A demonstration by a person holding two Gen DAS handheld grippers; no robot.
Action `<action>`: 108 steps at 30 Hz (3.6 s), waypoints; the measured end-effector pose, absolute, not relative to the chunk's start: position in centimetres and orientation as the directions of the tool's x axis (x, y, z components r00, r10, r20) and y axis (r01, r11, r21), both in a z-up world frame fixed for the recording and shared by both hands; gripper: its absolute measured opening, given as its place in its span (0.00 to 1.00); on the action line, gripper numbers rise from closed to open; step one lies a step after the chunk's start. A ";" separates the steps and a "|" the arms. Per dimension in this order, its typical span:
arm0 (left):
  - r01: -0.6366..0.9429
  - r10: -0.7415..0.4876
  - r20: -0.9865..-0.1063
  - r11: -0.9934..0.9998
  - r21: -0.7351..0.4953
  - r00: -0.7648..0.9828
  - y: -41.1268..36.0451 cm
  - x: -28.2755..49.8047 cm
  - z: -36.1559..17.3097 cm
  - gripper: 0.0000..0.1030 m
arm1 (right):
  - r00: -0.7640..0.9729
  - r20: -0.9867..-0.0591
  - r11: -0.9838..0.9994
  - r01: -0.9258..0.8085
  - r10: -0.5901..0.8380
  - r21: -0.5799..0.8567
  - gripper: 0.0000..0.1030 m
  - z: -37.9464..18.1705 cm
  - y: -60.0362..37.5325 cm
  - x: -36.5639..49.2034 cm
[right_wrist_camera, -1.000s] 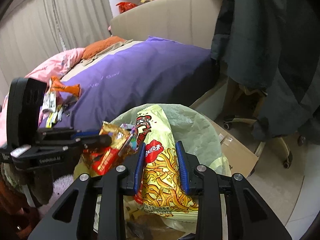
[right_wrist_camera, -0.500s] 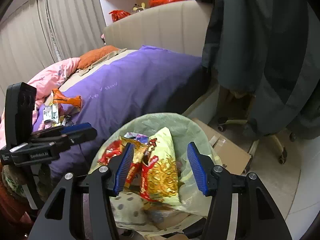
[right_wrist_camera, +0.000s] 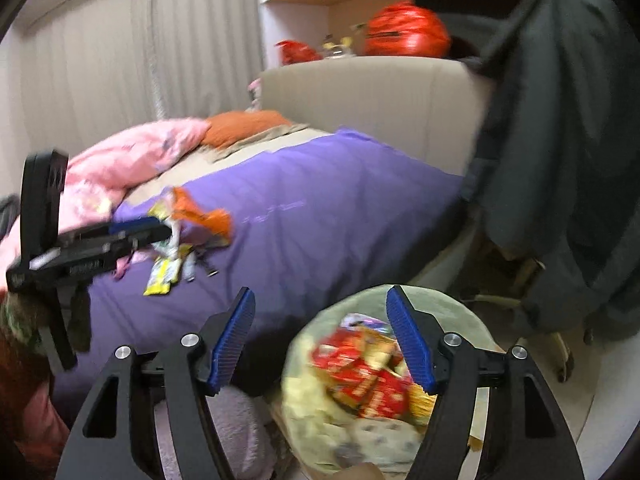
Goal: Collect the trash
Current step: 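Move both tools back over the remaining trash on the bed, then grasp the green milk carton with the left tool while the right tool grasps the orange bag, then lift the milk carton with the left tool while the right tool holds the orange bag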
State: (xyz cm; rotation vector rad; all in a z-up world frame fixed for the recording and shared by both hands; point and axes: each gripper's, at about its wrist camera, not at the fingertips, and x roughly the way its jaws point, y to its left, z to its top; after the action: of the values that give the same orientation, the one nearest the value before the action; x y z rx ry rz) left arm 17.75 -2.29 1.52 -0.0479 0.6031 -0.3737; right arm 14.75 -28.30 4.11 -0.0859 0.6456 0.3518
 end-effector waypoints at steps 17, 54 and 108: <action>-0.066 -0.110 -0.491 0.943 -0.327 0.864 23.8 16.2 0.6 0.53 | 0.687 -0.627 0.864 -0.501 0.367 -0.043 0.63 2.6 -11.9 17.9; 0.489 -0.117 -0.765 0.827 0.278 0.634 14.3 29.3 -9.3 0.68 | 0.481 -0.760 0.797 -0.598 0.438 0.081 0.63 -8.8 -9.6 21.0; 0.506 -0.309 -0.736 0.861 0.053 0.602 10.7 24.2 -5.0 0.74 | 0.654 -0.583 0.856 -0.494 0.483 0.155 0.12 -0.1 -14.5 26.5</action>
State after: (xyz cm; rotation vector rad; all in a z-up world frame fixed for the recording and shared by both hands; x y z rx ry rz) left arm 24.20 10.66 -5.03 0.2681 0.7943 -0.4786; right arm 26.51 -14.45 -0.11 -0.0182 0.6557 0.5537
